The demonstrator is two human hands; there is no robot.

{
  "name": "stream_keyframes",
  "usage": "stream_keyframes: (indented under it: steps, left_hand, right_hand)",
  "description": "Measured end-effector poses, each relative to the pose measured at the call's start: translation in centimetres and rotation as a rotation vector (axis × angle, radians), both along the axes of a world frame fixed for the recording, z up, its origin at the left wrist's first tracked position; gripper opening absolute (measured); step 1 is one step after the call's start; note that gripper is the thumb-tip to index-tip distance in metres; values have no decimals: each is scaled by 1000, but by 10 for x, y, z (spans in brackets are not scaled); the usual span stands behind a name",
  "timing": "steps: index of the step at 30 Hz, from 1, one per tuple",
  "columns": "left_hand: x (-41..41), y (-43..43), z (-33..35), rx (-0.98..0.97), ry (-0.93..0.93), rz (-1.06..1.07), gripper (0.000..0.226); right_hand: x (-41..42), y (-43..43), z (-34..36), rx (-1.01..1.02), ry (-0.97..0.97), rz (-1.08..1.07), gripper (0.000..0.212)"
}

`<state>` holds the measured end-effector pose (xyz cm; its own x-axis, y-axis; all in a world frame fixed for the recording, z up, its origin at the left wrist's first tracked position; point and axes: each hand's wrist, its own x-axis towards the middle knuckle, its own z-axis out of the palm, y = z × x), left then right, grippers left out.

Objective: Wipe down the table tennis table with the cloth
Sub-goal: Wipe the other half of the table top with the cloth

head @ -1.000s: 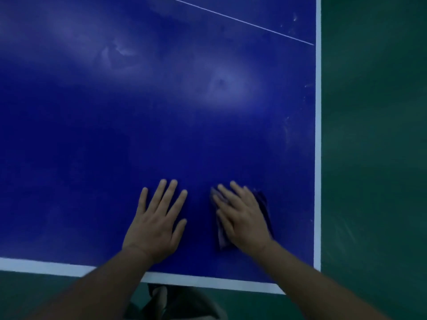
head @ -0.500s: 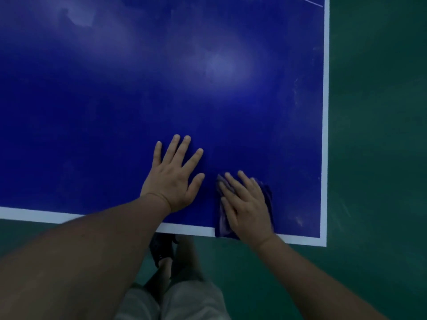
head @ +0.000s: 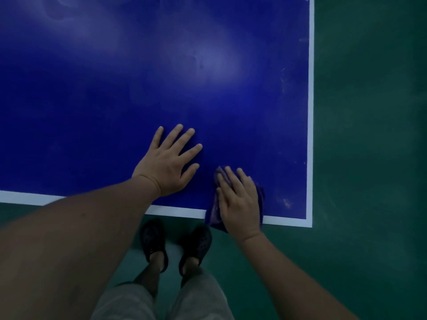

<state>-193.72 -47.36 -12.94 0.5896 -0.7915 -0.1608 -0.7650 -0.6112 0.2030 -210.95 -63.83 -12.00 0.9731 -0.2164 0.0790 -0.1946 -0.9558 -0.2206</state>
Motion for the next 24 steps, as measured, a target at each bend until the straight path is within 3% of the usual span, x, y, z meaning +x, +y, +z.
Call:
stream_keyframes:
  steps: [3, 6, 8, 10, 14, 17, 21, 24]
  left_hand:
    - [-2, -1, 0, 1, -26, -93, 64]
    - [-2, -1, -1, 8, -46, -102, 63]
    - [-2, -2, 0, 14, -46, -103, 63]
    - [-2, -3, 1, 12, -33, -103, 65]
    - [-3, -5, 3, 72, -34, -81, 67]
    - [-5, -9, 6, 116, -26, -64, 71]
    - [-30, -47, 13, -35, 62, 253, 67]
    - [-55, -77, 4, -94, 108, 508, 58]
  right_hand:
    - [-12, -48, 1, -73, 38, 158, 38]
    - [2, -94, 8, -47, 49, -53, 41]
    - [13, -87, 7, -19, 14, -243, 39]
    - [15, -59, 3, -21, -1, -281, 40]
    - [-9, -23, -4, -19, -22, -7, 40]
    - [-24, -69, -4, -51, -14, 193, 36]
    - [-15, -169, 5, -41, -32, 7, 38]
    - [-11, -169, -2, -49, -48, -163, 40]
